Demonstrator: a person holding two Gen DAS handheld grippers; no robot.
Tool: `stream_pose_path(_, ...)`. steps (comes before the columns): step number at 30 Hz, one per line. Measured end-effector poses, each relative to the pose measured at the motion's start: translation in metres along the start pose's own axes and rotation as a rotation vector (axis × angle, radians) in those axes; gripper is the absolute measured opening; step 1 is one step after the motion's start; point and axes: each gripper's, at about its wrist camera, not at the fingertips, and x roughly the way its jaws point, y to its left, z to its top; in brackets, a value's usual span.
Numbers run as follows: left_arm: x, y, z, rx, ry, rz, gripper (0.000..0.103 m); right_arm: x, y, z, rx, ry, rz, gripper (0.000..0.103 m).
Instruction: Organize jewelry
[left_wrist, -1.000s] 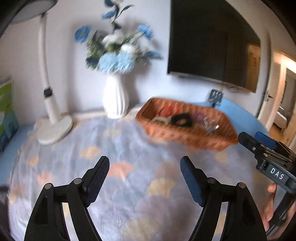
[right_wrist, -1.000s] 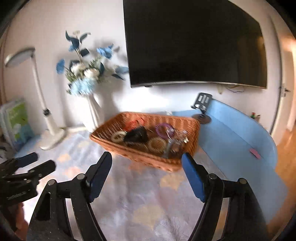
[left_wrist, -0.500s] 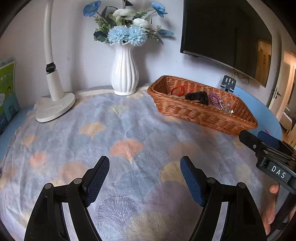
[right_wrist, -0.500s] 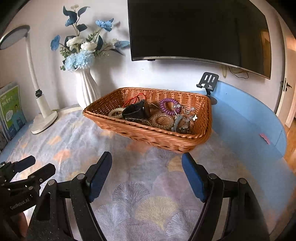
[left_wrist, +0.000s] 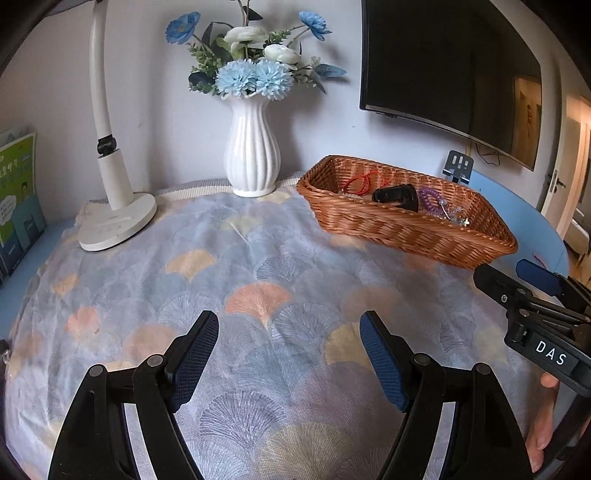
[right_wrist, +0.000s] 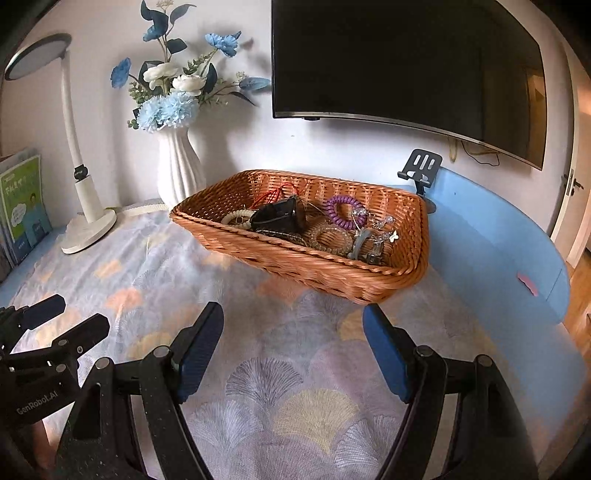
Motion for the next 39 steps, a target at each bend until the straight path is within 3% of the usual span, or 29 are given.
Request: stream_pose_path(39,0.0015,0.0004,0.0,0.001,0.011,0.011,0.08,0.0039,0.0009,0.0002,-0.001,0.017,-0.001,0.08)
